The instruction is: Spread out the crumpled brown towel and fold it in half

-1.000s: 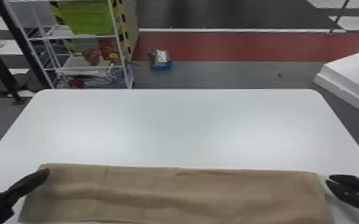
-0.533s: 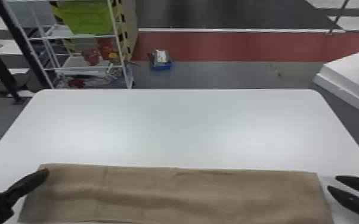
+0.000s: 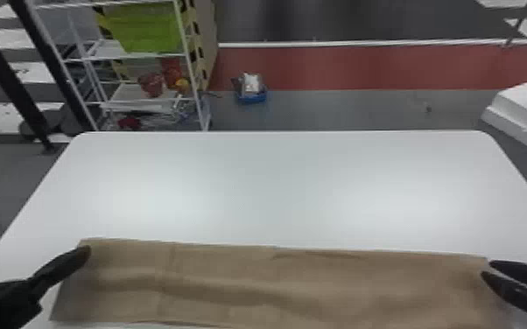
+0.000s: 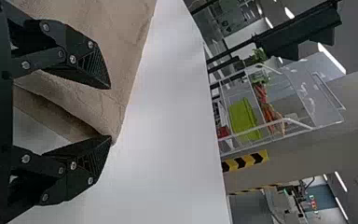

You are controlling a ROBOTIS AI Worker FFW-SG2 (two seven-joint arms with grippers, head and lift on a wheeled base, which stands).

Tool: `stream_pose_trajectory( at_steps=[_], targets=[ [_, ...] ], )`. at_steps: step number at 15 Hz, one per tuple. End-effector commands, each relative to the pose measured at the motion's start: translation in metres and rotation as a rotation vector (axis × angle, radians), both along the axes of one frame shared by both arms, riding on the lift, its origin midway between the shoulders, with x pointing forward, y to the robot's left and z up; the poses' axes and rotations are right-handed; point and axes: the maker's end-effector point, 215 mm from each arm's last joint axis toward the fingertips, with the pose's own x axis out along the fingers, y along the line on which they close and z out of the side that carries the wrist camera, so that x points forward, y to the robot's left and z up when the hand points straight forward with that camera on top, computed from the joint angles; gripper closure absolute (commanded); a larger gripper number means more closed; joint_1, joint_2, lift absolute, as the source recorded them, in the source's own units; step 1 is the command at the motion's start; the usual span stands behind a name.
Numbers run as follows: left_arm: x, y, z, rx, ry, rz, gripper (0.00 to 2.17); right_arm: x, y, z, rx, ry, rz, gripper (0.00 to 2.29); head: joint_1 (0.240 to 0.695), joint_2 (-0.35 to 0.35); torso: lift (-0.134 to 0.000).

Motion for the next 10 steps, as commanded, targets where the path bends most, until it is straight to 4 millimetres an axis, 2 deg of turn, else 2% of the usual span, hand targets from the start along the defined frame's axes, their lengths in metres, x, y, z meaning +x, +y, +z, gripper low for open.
stream_pose_trajectory(
  at_steps=[1, 10],
  targets=[
    [-0.001, 0.002, -0.001, -0.003, 0.0, 0.006, 1.16, 0.0, 0.006, -0.005, -0.009, 0.014, 0.013, 0.62, 0.695, 0.074, -0.124],
    [-0.002, 0.002, 0.001, -0.005, -0.007, 0.002, 1.16, -0.01, -0.009, -0.003, -0.019, 0.007, -0.016, 0.62, 0.695, 0.078, -0.124]
  ],
)
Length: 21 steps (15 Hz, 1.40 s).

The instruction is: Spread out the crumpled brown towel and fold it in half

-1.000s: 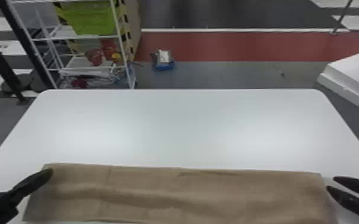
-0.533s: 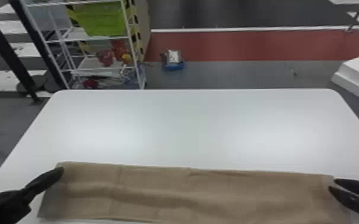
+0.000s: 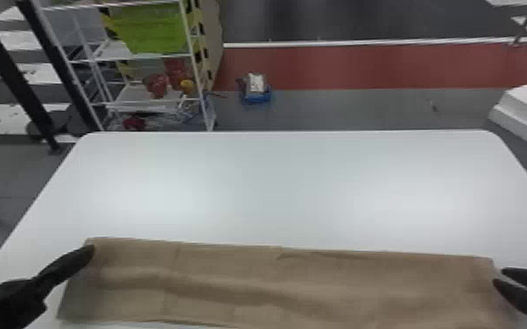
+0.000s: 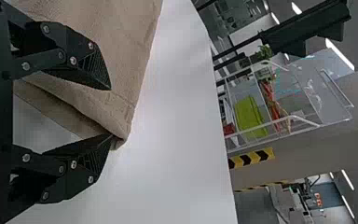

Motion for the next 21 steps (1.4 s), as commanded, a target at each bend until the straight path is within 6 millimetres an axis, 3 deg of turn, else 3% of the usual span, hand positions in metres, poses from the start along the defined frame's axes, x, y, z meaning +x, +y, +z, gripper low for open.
stream_pose_trajectory(
  at_steps=[1, 3, 5, 7, 10, 18, 20, 21],
  targets=[
    [0.0, -0.001, 0.0, -0.003, 0.0, 0.0, 1.16, -0.001, -0.004, 0.002, 0.002, -0.002, -0.007, 0.62, 0.695, 0.073, -0.124],
    [0.001, -0.003, 0.0, -0.005, -0.001, -0.004, 1.16, 0.0, 0.002, 0.0, 0.003, 0.006, 0.004, 0.65, 0.695, 0.069, -0.124],
    [0.001, -0.004, -0.001, -0.004, 0.0, -0.005, 1.16, 0.004, 0.006, -0.001, 0.002, 0.012, 0.012, 1.22, 0.695, 0.07, -0.124],
    [0.0, -0.001, 0.0, -0.002, 0.0, 0.001, 1.16, 0.007, 0.011, 0.0, 0.003, 0.012, 0.022, 1.48, 0.695, 0.075, -0.124],
    [-0.002, 0.002, 0.003, -0.002, -0.006, 0.004, 1.16, 0.01, 0.006, 0.003, -0.001, 0.008, 0.013, 1.48, 0.695, 0.084, -0.124],
    [-0.002, 0.007, 0.001, 0.004, -0.003, 0.019, 1.33, 0.014, -0.036, -0.002, -0.019, -0.026, -0.118, 1.48, 0.695, 0.048, -0.124],
    [-0.002, 0.007, 0.001, 0.007, -0.002, 0.021, 1.38, 0.014, -0.037, -0.001, -0.011, -0.028, -0.12, 1.48, 0.695, 0.036, -0.124],
    [-0.002, 0.008, 0.002, 0.007, -0.002, 0.022, 1.3, 0.014, -0.035, 0.0, -0.011, -0.025, -0.113, 1.46, 0.695, 0.03, -0.124]
  ],
)
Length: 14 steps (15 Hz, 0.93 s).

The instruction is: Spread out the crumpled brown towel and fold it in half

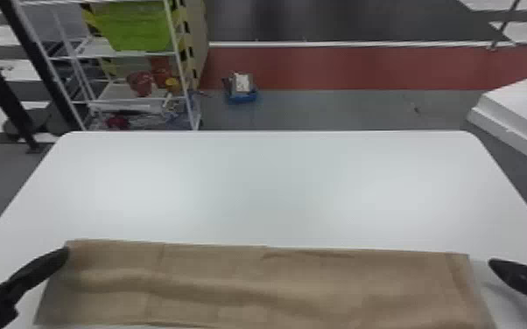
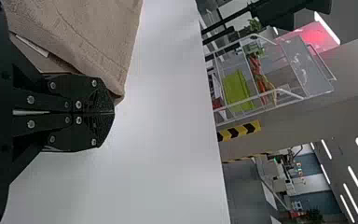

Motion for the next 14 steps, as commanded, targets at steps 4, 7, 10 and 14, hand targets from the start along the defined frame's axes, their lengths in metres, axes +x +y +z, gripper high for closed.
stream_pose_trajectory(
  at_steps=[4, 7, 10, 14],
  targets=[
    [0.0, -0.002, 0.001, -0.001, -0.002, -0.004, 1.04, -0.008, 0.011, -0.001, 0.025, 0.027, 0.017, 0.27, 0.695, 0.034, -0.124],
    [0.0, -0.003, 0.0, -0.002, 0.0, -0.006, 1.04, -0.015, 0.02, -0.003, 0.061, 0.049, 0.015, 0.27, 0.695, 0.044, -0.124],
    [0.001, -0.005, -0.001, -0.005, 0.001, -0.01, 1.04, -0.014, 0.032, -0.003, 0.089, 0.052, 0.021, 0.29, 0.695, 0.057, -0.124],
    [-0.001, -0.004, 0.001, -0.007, -0.005, -0.011, 1.04, -0.008, 0.055, 0.0, 0.117, 0.066, 0.049, 0.45, 0.695, 0.08, -0.124]
  ],
)
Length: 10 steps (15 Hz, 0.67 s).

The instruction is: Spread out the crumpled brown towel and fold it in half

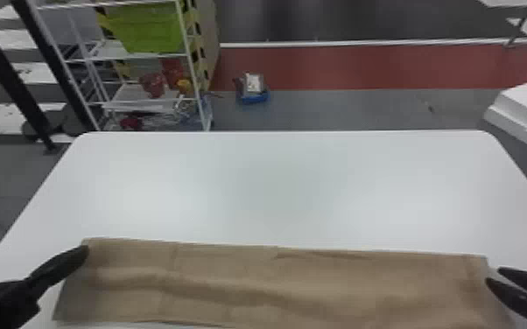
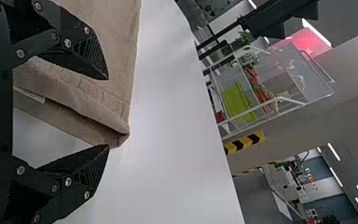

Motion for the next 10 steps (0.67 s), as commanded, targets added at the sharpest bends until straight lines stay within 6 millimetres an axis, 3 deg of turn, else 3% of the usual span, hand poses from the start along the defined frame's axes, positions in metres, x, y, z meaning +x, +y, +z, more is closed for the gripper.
stream_pose_trajectory(
  at_steps=[1, 7, 10],
  targets=[
    [-0.002, 0.001, 0.0, -0.002, 0.0, 0.003, 1.04, 0.003, 0.013, 0.002, 0.015, 0.012, 0.016, 0.45, 0.695, 0.086, -0.124],
    [-0.005, 0.005, 0.003, -0.007, -0.007, 0.007, 1.04, 0.009, 0.026, -0.001, 0.027, 0.036, 0.032, 0.47, 0.695, 0.132, -0.124],
    [-0.006, 0.005, 0.003, -0.004, -0.007, 0.005, 1.04, 0.008, 0.023, 0.004, 0.024, 0.03, 0.031, 0.65, 0.695, 0.136, -0.124]
  ],
)
